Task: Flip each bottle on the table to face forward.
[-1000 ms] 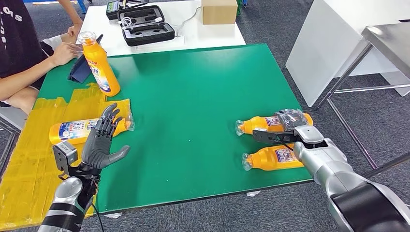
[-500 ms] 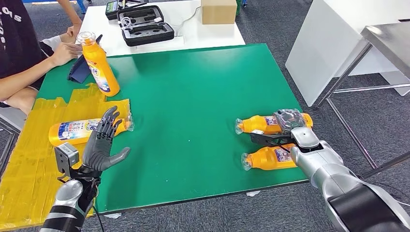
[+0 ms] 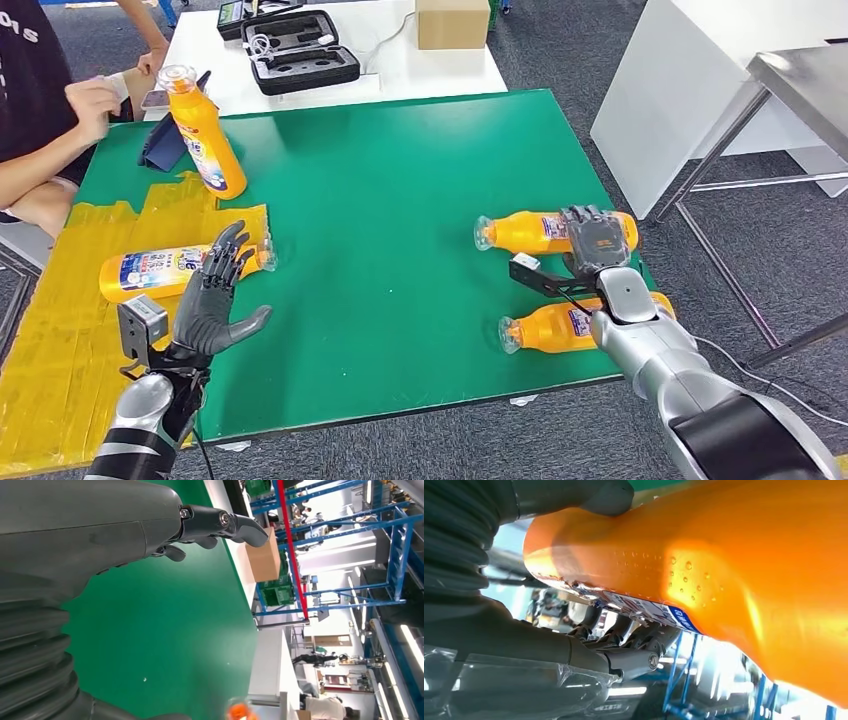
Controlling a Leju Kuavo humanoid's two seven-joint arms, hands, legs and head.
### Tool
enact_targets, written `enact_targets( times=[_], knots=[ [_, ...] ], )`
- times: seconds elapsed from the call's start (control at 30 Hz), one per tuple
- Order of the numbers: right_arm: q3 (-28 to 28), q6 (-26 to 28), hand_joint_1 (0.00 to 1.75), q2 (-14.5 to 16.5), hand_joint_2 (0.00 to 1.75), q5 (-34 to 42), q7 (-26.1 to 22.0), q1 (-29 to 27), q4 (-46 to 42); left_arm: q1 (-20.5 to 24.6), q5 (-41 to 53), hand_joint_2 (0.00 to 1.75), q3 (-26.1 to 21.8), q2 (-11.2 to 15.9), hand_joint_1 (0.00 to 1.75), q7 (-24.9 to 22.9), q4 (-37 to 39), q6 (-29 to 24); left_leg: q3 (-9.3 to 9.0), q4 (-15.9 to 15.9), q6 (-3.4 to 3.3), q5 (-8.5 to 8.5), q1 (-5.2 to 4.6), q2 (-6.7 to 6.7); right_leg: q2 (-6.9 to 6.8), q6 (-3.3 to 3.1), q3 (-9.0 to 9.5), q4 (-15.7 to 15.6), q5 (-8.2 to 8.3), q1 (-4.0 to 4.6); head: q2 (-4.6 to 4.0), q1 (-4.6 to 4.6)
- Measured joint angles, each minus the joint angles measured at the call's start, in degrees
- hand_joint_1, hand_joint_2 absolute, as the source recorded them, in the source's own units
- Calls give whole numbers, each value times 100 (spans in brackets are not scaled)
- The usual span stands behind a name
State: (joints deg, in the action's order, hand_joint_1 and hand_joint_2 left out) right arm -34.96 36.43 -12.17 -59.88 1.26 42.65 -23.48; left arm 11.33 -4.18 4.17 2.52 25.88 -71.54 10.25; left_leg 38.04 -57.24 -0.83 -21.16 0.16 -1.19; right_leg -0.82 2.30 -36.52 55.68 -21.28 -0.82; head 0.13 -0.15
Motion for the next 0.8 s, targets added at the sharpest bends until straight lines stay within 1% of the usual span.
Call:
enact_targets(
  times=[0.3,0.47,0.53,0.6,0.67,0.73,0.8],
  knots=[
    [428,165,175,133,175,-36,-82,-182,-399,-5,20,175,80,-27,0,-34,-60,-47,7,0,0,0,0,3,-3,0,-3,0,-1,-1,0,1],
    [955,309,175,283,175,-458,-325,-486,-1139,-1,74,175,125,-51,0,-74,-97,-63,8,0,0,0,1,4,-2,-1,-5,0,-1,1,0,1],
    [1231,313,175,405,175,-449,-498,-649,-1522,0,102,175,174,-62,0,-96,-120,-69,9,0,0,0,3,4,-2,-2,-8,0,-2,2,0,0],
    [1508,295,175,558,175,-90,-796,-833,-1933,4,133,175,231,-68,0,-117,-164,-73,10,0,1,0,6,4,-3,-3,-9,0,-3,3,0,-1],
    [1733,146,175,713,175,695,-1212,-994,-2305,20,174,175,288,-69,0,-138,-199,-72,12,1,1,0,6,4,-4,-4,-10,0,-4,3,0,0],
    [1919,-280,175,878,175,1753,-1674,-1128,-2663,66,203,175,354,-69,0,-150,-218,-64,14,1,1,0,7,4,-4,-4,-12,0,-4,3,0,2],
    [2051,-886,175,1040,175,2749,-2048,-1218,-2954,161,217,175,437,-69,0,-148,-227,-33,15,1,1,0,6,3,-2,-4,-15,0,-3,3,0,1]
  ],
)
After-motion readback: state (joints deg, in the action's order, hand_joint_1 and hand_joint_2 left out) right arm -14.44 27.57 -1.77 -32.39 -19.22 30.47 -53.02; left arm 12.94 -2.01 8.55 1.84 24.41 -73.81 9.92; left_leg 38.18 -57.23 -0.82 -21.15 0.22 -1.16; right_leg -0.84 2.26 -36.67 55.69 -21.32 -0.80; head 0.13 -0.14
